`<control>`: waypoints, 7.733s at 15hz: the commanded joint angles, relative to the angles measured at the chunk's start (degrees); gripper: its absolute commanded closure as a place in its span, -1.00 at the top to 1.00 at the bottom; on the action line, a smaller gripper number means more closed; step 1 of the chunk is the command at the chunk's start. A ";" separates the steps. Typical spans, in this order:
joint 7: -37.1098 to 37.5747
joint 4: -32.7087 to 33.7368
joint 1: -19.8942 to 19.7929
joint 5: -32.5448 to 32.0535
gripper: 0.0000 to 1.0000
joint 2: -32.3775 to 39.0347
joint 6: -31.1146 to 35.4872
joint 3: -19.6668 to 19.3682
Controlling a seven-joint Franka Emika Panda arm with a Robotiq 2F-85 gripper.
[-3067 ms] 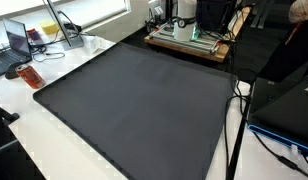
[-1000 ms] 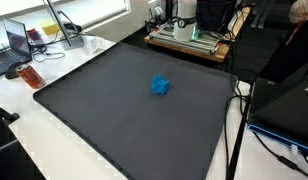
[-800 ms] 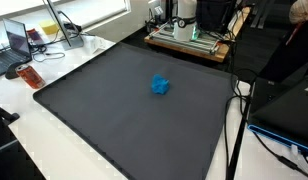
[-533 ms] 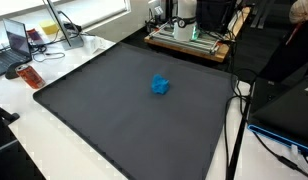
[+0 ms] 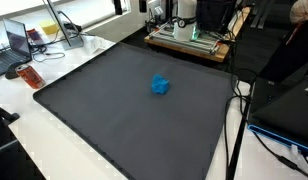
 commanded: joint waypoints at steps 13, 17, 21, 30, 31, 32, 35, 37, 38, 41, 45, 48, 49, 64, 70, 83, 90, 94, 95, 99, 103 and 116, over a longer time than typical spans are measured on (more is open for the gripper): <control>26.94 -8.16 1.28 -18.71 1.00 11.09 11.19 1.24; 29.63 -4.39 3.10 -20.25 1.00 13.78 5.12 1.53; 20.46 6.16 3.72 -12.43 1.00 18.99 -9.76 3.51; 21.43 7.15 4.75 -13.09 1.00 19.94 -14.58 3.52; 21.31 7.60 5.01 -13.25 1.00 20.44 -16.39 3.67; 21.61 8.20 5.38 -13.74 1.00 21.08 -18.11 3.73; 21.94 10.17 6.45 -14.80 1.00 23.43 -20.03 3.81; 21.90 11.79 7.18 -15.60 1.00 25.36 -19.85 3.68; 21.69 12.74 7.50 -15.96 1.00 26.43 -19.85 3.60; 21.58 15.70 8.28 -16.81 1.00 29.58 -20.53 3.23; 23.75 18.93 10.34 -20.29 1.00 33.10 -21.42 2.32; 25.48 21.02 12.11 -22.83 1.00 35.28 -21.98 1.63; 26.31 21.85 12.76 -23.68 1.00 36.10 -22.36 1.28; 45.50 30.06 23.69 -33.02 1.00 44.84 -26.44 -1.18; 55.18 26.21 26.91 -35.78 1.00 42.49 -24.66 -0.53; 57.08 7.72 25.36 -44.83 1.00 31.43 -13.48 2.12; 55.17 -3.91 22.62 -48.97 1.00 24.12 -4.39 3.76; 53.52 -9.12 20.45 -51.16 1.00 20.96 0.57 4.62; 52.93 -10.42 19.99 -51.79 1.00 20.18 1.77 4.74; 50.21 -14.91 18.11 -53.83 1.00 17.15 5.51 5.06; 46.77 -19.11 16.10 -56.38 1.00 13.94 10.22 5.35; 43.42 -29.68 12.25 -68.38 1.00 7.05 34.28 -0.27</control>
